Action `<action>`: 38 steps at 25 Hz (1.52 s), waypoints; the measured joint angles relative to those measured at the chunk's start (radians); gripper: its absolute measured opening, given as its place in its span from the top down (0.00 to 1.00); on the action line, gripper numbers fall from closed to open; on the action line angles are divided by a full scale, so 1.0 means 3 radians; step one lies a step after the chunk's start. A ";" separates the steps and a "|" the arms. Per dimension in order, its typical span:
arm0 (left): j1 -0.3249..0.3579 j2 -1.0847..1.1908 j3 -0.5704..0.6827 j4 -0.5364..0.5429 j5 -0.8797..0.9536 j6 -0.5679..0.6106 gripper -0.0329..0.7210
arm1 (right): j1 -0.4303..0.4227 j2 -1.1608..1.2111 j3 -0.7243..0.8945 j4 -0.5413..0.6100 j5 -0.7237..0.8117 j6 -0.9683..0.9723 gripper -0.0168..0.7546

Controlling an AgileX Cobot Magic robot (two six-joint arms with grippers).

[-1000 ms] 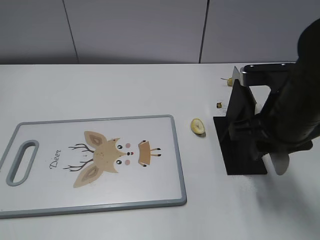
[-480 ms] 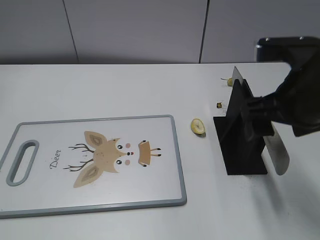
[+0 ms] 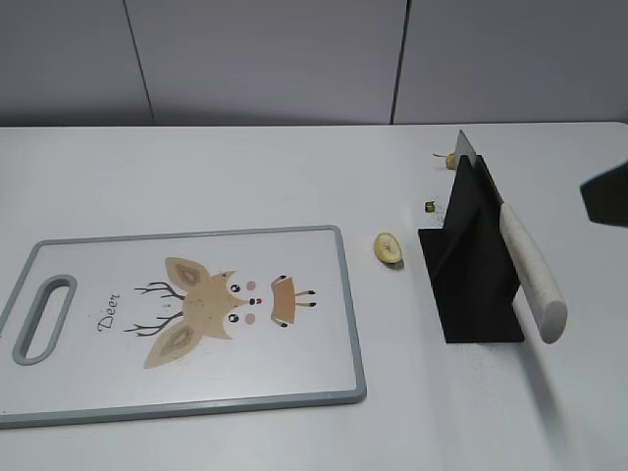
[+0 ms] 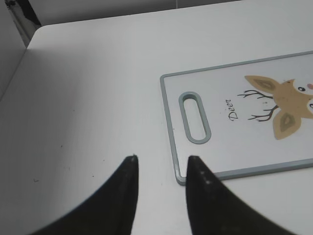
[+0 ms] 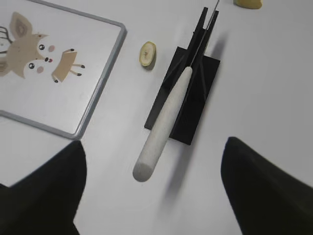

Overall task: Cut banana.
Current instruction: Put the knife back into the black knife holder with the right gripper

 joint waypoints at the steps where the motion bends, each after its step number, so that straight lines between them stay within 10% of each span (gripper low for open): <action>1: 0.0000 0.0000 0.0000 0.0000 0.0000 0.0000 0.53 | 0.0000 -0.0139 0.0090 0.0017 0.0003 -0.0036 0.15; 38: 0.0000 0.0000 0.0000 0.0000 -0.0003 0.0000 0.63 | 0.0000 -0.2853 0.1178 0.0113 0.0643 -0.0511 0.22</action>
